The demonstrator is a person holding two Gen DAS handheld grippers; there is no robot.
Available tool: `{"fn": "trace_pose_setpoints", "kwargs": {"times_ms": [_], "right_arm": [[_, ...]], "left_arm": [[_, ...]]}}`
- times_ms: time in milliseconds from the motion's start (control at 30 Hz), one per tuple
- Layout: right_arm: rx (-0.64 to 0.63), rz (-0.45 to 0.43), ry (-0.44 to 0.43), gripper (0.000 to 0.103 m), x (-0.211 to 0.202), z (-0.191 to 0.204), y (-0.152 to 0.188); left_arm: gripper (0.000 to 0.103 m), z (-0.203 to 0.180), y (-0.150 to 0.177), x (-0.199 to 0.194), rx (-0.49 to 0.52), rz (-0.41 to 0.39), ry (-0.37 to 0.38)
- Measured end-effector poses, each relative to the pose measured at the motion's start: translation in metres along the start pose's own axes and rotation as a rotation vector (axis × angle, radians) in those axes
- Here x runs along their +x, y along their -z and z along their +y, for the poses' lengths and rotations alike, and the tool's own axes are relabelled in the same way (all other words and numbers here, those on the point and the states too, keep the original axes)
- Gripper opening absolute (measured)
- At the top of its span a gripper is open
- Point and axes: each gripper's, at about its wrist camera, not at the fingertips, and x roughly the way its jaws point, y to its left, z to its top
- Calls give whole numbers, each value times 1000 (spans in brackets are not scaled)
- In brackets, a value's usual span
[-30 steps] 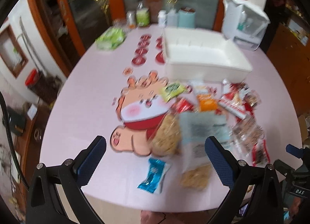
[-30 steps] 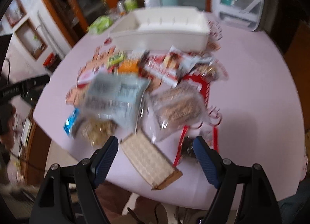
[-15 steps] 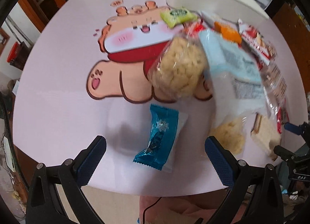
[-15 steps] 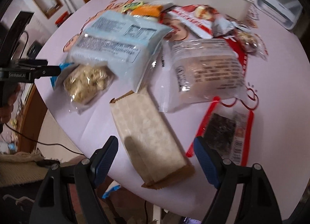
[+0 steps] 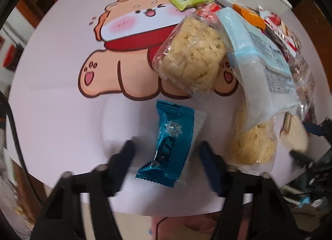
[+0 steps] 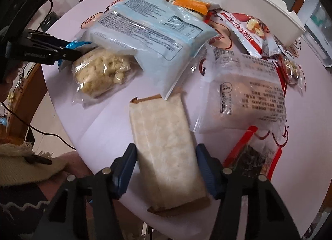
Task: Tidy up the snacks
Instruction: 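Grasp the blue candy with the left tool while the right tool grasps the beige wafer, then carry candy and wafer into the white tray and open both tools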
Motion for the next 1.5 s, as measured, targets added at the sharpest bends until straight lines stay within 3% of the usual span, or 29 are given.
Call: {"fn": "trace_pose_setpoints", "kwargs": {"times_ms": [67,300,467,700,900,1100,1267,1500], "right_arm": [[14,2,-19,58,0,0,-2],[58,-43,-85,57,-29,-15,3],[61,-101,-99,55,-57,-22,4],[84,-216,-101,55,-101,-39,-10],[118,-323,-44,55,-142,-56,-40],[287,-445,51,55,-178,-97,-98],[480,-504,97,55,-182,-153,-158],[661,-447,125,57,-140,-211,-231]], "left_arm": [[29,-12,-2,3,30,-7,-8],[29,-32,0,-2,64,-24,-27],[28,-40,-5,-29,71,-65,-30],[28,-51,-23,-96,81,-209,-7],[28,-54,-52,-151,120,-324,40],[28,-66,-110,-180,192,-412,80],[29,-72,-178,-186,219,-450,95],[29,-75,-279,-163,217,-469,104]]}}
